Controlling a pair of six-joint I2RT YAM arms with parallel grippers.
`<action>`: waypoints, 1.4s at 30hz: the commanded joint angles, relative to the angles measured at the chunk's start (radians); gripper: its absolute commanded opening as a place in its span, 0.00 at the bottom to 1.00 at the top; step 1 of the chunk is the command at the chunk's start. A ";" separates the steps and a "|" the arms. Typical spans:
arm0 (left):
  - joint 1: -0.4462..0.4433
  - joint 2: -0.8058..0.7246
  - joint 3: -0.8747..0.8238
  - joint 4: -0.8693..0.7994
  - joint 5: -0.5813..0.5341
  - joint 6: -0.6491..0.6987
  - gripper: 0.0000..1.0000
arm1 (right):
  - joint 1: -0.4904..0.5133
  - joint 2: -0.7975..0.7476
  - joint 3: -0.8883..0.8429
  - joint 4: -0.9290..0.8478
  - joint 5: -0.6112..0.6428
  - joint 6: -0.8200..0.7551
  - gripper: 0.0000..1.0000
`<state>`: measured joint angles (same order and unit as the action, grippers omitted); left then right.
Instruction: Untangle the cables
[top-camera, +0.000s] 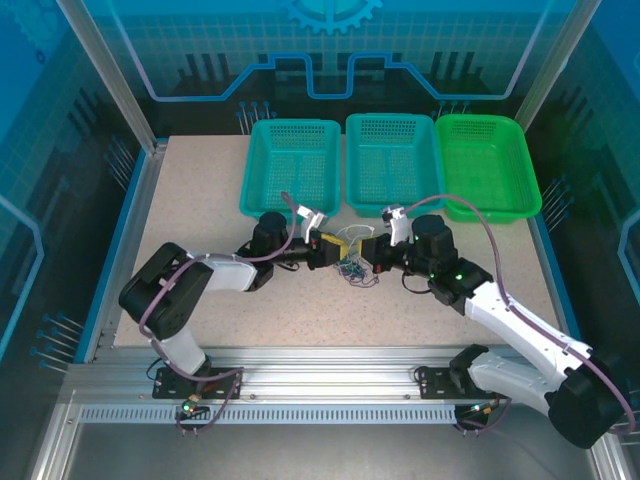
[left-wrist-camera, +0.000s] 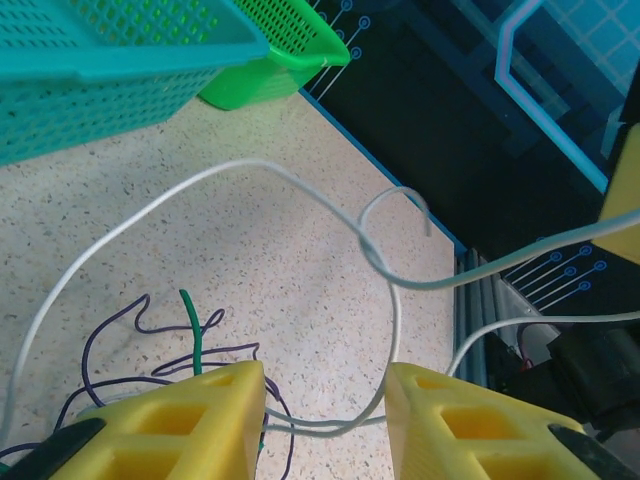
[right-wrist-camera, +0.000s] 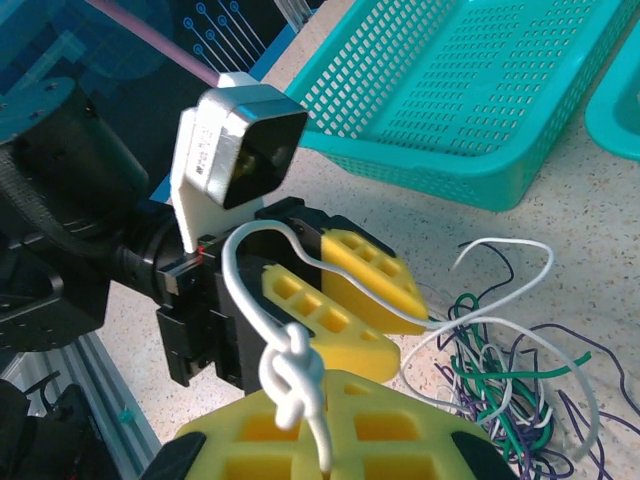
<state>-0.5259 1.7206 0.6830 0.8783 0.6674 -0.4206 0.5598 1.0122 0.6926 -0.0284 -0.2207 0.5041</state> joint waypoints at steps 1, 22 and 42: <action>-0.005 0.038 0.007 0.123 0.031 -0.067 0.38 | -0.009 0.010 0.014 0.043 -0.024 0.039 0.00; -0.023 0.059 0.012 0.220 -0.027 -0.132 0.00 | -0.019 0.004 0.026 -0.058 0.106 0.064 0.00; 0.225 -0.716 0.279 -0.831 -0.394 0.170 0.00 | -0.473 -0.229 -0.297 -0.156 0.126 0.244 0.00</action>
<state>-0.3191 0.9714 0.8726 0.1886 0.3149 -0.3077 0.0834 0.7704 0.4061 -0.2581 -0.0029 0.7383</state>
